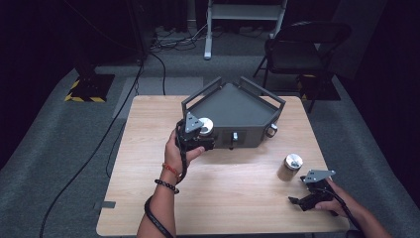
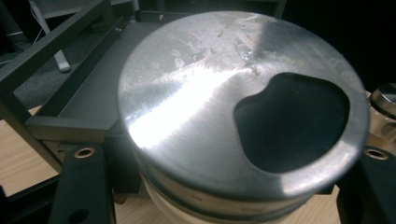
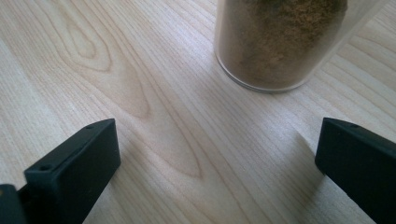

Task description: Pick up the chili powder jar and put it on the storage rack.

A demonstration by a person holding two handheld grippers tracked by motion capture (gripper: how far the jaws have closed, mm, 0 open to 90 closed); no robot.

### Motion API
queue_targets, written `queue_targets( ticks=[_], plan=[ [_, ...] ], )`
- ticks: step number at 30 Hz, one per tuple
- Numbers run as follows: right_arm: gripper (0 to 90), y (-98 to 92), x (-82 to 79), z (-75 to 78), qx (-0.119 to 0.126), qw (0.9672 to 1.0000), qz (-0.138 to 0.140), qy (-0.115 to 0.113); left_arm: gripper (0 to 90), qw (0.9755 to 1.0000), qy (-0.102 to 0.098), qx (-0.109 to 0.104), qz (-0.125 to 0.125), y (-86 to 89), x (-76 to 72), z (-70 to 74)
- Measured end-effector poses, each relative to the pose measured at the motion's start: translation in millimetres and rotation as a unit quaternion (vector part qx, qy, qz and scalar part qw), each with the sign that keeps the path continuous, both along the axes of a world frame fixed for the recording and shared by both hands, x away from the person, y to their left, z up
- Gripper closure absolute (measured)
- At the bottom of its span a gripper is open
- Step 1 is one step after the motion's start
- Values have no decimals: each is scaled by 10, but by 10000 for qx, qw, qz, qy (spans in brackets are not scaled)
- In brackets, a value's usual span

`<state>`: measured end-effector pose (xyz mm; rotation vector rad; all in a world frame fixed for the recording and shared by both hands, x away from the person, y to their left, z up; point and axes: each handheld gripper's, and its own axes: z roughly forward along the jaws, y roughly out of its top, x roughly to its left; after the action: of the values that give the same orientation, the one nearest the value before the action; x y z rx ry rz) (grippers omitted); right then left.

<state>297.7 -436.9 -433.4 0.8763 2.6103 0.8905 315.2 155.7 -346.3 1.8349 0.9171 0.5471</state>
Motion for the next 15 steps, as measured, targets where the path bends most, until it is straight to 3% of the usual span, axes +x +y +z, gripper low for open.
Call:
queue_targets(
  ticks=[15],
  plan=[
    [0, -3, -8, 0, 2, 10000, -7, 3, 315, 9999, -101, 31, -25, -106, 227, 217]
  ],
)
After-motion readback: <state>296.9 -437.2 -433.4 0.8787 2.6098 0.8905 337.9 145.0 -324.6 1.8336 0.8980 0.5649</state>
